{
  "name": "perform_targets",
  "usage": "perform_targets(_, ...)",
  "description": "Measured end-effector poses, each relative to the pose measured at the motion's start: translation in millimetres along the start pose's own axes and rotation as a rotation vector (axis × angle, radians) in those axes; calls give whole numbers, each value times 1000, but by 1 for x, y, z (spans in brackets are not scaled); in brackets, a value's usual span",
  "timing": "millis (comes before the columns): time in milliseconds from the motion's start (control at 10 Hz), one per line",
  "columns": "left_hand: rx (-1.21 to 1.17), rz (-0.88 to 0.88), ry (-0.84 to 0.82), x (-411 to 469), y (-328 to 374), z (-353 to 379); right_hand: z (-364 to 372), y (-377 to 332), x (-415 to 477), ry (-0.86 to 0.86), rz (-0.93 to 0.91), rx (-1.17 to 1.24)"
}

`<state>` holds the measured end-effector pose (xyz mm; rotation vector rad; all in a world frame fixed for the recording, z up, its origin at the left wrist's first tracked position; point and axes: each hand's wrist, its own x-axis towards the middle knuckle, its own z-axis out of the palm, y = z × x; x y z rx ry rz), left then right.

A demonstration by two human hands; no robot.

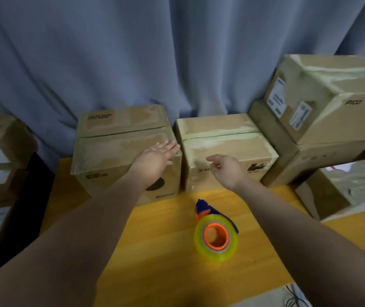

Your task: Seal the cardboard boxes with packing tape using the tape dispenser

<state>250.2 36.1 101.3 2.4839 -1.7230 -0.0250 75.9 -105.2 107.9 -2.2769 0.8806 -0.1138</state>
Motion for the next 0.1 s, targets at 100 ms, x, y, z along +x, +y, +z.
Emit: perform_targets(100,-8,-23,-3,-2,1,-6,-16,-3,12,15,-30,-12)
